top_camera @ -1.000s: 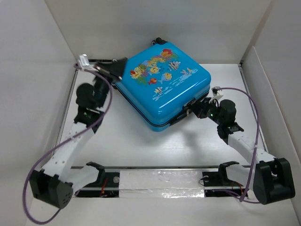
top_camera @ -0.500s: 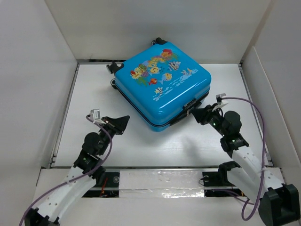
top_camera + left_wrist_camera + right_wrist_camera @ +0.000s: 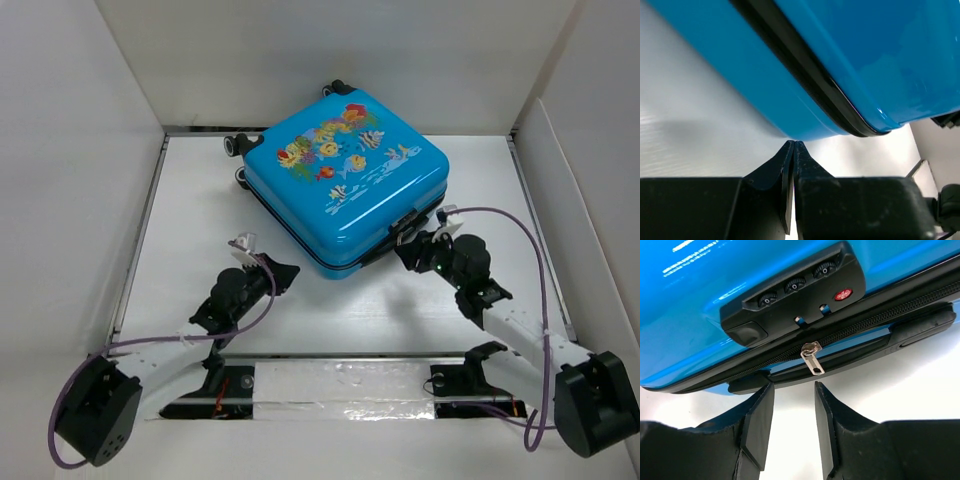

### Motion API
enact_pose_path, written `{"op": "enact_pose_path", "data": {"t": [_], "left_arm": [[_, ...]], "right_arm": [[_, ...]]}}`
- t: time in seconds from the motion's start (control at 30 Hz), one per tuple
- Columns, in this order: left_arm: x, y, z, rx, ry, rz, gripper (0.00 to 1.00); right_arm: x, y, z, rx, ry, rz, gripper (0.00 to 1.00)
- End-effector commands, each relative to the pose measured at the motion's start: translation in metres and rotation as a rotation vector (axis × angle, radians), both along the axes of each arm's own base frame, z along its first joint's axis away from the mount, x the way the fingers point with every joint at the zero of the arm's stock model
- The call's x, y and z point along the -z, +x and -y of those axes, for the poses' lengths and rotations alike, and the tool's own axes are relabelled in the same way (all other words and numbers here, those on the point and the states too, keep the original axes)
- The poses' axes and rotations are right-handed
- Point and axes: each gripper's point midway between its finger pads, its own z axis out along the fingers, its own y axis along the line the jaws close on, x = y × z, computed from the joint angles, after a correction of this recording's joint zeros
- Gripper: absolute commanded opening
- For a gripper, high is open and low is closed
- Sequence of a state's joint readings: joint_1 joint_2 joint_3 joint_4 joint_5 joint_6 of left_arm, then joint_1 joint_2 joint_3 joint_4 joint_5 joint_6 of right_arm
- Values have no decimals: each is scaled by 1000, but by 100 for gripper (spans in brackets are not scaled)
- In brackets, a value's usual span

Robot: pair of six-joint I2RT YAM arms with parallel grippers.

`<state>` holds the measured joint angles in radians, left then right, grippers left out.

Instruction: Pack the luggage

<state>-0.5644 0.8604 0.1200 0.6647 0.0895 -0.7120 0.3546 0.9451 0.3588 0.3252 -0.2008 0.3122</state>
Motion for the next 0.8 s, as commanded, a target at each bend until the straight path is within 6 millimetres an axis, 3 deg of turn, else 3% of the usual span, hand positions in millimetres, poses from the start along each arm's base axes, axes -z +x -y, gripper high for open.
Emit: {"op": "enact_pose_path", "data": {"t": [0.0, 0.07, 0.17, 0.67, 0.77], "left_arm": [[-34, 3, 21, 59, -28, 140, 0], [-36, -6, 42, 111, 9, 163, 0], [-39, -3, 50, 80, 44, 182, 0], [-36, 10, 63, 86, 63, 173, 0], [-36, 12, 65, 83, 64, 174, 0]], "right_arm": [[-17, 16, 2, 41, -3, 91, 44], [-17, 21, 2, 46, -8, 92, 44], [-16, 26, -2, 29, -24, 95, 44], [-23, 43, -14, -3, -32, 151, 43], [-21, 47, -12, 14, -40, 149, 39]]}}
